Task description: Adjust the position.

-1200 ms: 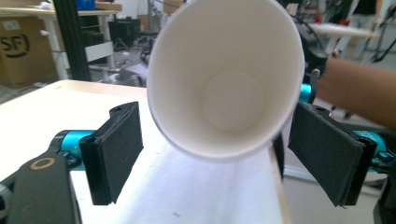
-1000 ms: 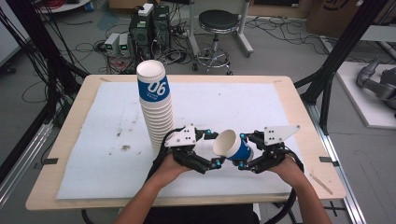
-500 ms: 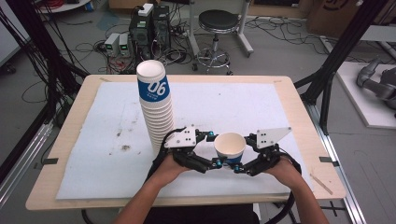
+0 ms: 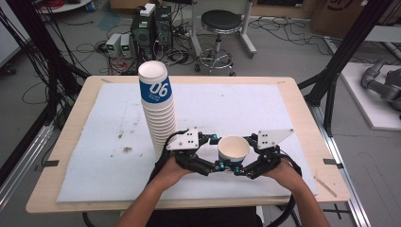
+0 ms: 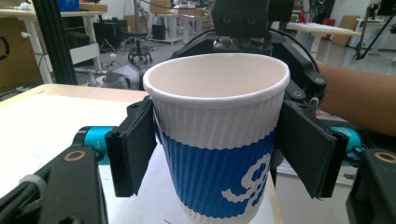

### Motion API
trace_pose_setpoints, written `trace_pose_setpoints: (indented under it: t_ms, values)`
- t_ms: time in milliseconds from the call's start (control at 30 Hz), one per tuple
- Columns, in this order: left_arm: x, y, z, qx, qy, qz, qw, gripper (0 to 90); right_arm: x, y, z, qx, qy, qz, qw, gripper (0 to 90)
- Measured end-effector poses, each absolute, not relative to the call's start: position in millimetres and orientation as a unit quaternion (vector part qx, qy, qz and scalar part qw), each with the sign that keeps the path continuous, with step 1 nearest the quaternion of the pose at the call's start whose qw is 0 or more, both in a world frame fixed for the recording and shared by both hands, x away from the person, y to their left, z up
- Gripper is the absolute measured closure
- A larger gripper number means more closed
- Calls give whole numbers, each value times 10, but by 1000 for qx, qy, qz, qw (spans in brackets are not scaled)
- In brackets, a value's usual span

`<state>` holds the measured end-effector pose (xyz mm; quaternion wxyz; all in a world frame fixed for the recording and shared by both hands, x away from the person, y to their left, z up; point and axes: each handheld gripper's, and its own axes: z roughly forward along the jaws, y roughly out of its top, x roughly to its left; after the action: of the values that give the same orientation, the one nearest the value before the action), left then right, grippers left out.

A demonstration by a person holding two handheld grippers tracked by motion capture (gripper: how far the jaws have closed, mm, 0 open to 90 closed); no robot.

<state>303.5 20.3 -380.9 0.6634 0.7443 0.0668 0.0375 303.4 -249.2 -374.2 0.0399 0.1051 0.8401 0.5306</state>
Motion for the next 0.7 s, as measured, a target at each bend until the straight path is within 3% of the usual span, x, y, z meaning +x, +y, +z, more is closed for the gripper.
trace_pose_setpoints:
  t_ms: [133, 400, 700]
  values:
    - [3037, 222, -3800, 740, 72, 38, 667, 293, 3031, -2504, -3727, 97, 839, 534, 39, 252]
    - [3031, 279, -3803, 742, 94, 55, 662, 210, 3044, -2581, -3713, 118, 832, 539, 59, 266]
    - [3006, 363, -3903, 757, 120, 92, 635, 189, 3111, -2815, -3701, 194, 818, 524, 137, 265]
